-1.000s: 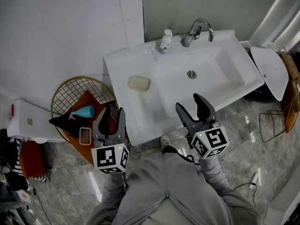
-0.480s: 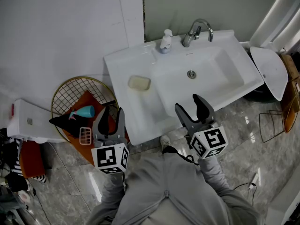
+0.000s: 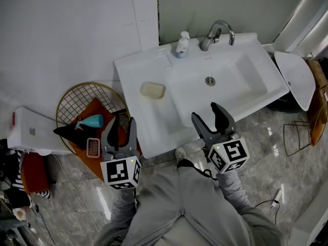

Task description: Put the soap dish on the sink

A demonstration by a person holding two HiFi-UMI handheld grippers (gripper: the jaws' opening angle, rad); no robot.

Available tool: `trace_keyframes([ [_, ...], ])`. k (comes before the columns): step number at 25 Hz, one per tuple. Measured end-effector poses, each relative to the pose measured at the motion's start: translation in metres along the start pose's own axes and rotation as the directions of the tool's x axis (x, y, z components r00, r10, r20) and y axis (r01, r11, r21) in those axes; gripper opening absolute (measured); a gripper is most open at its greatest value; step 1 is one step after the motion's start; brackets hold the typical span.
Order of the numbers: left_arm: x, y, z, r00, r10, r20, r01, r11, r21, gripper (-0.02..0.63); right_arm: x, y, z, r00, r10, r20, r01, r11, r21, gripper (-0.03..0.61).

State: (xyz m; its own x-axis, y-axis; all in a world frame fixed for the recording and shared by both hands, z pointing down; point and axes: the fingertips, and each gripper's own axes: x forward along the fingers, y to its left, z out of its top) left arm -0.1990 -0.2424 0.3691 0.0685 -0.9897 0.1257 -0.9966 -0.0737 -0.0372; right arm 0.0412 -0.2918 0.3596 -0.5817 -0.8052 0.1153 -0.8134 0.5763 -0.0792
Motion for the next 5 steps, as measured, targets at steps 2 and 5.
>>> trace_keyframes([
  [2,-0.0004,-0.0002,-0.001,1.0,0.001,-0.003,-0.001,1.0,0.001,0.224,-0.0001,0.0003,-0.0006,1.0,0.001,-0.001,-0.001,1.0,0.001,0.299],
  [5,-0.0005,-0.0002,-0.0014,1.0,0.002,-0.004,-0.002,1.0,0.0,0.224,0.0001,0.0005,-0.0008,1.0,0.001,-0.003,-0.001,1.0,0.001,0.299],
])
